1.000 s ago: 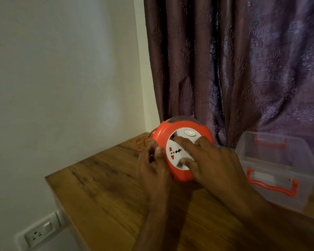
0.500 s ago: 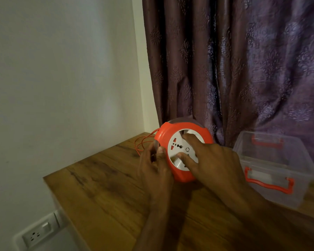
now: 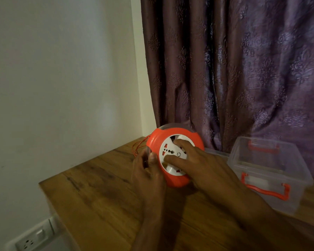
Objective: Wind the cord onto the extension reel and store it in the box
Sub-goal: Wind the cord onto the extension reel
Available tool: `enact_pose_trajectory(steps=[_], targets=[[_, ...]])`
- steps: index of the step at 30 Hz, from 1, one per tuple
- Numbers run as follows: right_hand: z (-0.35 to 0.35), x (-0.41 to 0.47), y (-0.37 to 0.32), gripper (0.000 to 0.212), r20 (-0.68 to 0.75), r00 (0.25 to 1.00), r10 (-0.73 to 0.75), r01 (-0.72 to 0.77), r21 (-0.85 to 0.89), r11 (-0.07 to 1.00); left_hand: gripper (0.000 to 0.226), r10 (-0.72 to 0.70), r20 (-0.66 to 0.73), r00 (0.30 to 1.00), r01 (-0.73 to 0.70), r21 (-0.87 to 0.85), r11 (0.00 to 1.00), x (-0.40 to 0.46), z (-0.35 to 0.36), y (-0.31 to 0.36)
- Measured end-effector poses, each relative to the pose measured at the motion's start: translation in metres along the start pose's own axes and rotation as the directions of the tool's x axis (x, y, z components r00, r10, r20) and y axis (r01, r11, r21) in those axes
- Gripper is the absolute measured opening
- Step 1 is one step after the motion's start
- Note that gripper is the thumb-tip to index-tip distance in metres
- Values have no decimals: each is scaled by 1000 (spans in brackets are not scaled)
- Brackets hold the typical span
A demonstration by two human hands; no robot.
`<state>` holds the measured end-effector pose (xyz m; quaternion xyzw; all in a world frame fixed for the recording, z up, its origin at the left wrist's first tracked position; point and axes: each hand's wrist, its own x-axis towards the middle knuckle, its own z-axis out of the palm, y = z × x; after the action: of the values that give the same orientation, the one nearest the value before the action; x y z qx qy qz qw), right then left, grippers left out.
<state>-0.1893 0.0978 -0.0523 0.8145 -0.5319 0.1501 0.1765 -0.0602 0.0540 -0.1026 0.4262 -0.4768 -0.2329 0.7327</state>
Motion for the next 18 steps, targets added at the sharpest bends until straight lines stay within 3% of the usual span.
enact_pose_trajectory(steps=[18], targets=[[11,-2,13,54,-23,997,-69,67,-49,997,31,27,32,999,-27,3,1000,2,-1,4]])
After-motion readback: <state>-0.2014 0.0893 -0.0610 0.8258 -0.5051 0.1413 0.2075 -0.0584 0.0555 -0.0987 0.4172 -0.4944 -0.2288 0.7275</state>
